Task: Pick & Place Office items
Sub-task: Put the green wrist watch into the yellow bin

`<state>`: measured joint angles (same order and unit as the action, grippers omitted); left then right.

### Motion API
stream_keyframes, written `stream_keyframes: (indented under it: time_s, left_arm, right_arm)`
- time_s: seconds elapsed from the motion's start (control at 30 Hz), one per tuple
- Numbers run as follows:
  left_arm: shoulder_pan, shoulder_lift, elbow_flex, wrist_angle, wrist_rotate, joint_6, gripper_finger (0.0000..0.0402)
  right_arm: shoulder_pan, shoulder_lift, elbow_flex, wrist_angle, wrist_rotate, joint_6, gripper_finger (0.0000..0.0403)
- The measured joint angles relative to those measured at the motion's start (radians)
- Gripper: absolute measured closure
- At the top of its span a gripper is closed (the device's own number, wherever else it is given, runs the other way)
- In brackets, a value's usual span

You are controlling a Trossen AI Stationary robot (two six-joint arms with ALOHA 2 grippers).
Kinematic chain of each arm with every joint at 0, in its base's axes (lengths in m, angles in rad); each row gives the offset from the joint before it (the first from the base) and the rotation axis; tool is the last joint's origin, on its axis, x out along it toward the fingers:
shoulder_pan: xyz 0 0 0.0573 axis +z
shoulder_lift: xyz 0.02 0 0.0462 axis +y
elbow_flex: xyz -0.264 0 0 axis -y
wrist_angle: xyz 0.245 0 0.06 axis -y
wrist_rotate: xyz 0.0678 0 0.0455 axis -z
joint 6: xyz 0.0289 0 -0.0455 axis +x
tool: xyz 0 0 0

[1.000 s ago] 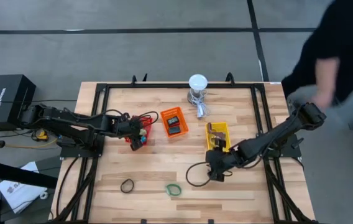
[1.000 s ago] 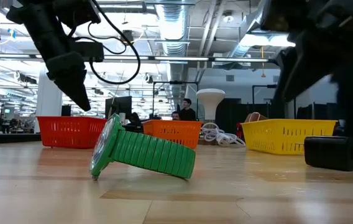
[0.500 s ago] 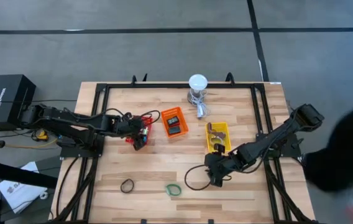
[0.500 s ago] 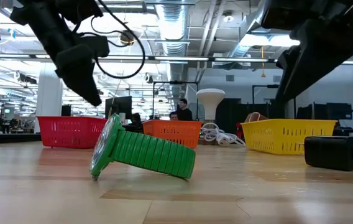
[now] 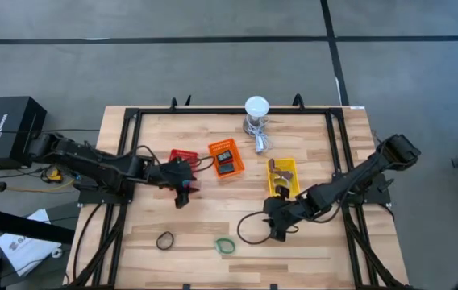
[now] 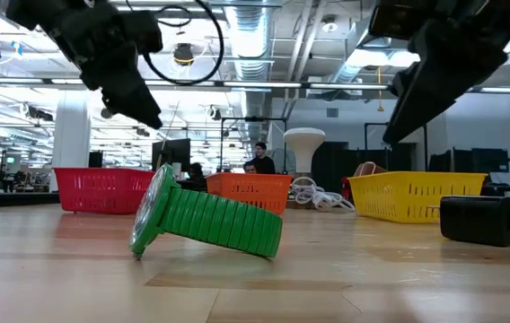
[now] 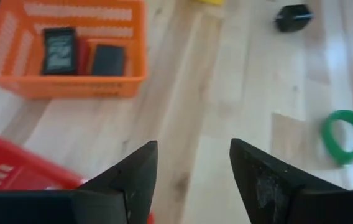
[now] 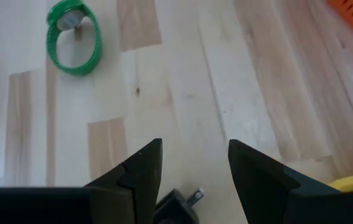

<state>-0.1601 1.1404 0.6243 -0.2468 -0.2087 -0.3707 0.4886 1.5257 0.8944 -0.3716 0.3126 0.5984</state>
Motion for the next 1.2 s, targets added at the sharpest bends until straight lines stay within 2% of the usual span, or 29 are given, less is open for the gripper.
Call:
stream_keyframes:
  time_s: [0.23,0.4,0.57,0.7,0.87,1.03,1.2]
  left_arm:
    - [-0.050,0.000,0.000,0.051,0.002,0.000,0.0208]
    - [-0.051,0.000,0.000,0.056,-0.016,0.000,0.0211]
    - [-0.051,0.000,0.000,0.063,-0.030,0.000,0.0218]
    - [-0.051,0.000,0.000,0.066,-0.031,0.000,0.0222]
    - [-0.051,0.000,0.000,0.073,-0.031,-0.009,0.0227]
    - [-0.051,0.000,0.000,0.083,-0.032,-0.011,0.0227]
    - [-0.051,0.000,0.000,0.088,-0.032,-0.011,0.0231]
  right_arm:
    - [-0.026,0.000,0.000,0.057,-0.001,-0.059,0.0228]
    - [-0.025,0.000,0.000,0.208,-0.007,-0.178,0.0228]
    - [-0.024,0.007,0.000,0.381,-0.092,-0.247,0.0228]
    - [-0.010,0.078,-0.002,0.522,-0.113,-0.248,0.0228]
    - [0.017,0.244,0.035,0.692,-0.237,-0.288,0.0228]
    - [0.028,0.401,0.191,0.684,-0.284,-0.410,0.0228]
    - [0.013,0.510,0.364,0.468,-0.317,-0.449,0.0228]
